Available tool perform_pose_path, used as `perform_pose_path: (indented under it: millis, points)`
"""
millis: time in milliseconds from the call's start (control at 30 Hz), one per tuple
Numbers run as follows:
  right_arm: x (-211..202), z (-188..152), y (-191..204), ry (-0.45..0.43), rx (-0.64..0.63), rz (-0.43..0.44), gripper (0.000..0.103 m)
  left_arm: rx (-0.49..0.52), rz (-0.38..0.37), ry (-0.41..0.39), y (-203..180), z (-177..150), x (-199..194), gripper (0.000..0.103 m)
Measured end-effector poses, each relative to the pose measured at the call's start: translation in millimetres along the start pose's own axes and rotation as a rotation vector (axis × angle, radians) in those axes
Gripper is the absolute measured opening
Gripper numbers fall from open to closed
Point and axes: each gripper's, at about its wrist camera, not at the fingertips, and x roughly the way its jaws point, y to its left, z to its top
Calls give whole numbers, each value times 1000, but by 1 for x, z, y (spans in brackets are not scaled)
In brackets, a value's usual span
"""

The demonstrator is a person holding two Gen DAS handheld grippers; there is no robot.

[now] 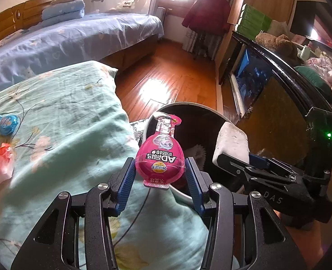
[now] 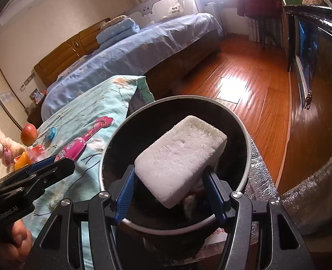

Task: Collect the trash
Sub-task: 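Carry the pink bottle and white foam block over the black bin, then open both tools to drop the bottle and foam block into the bin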

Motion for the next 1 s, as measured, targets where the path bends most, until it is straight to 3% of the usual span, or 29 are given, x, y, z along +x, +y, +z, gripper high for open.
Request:
perform_pose_path:
  millis: [767,900,1000]
  points:
    - [11,11,-6,17,-13,-24,68,-2,-26,24,-8,9,13,46]
    - [9,11,-7,19,-11,-42,73,-18,-24,16,-3,9,9,59]
    - [4,10,-6,11,-6,-44,78,-35,-21,4,3,5,2,60]
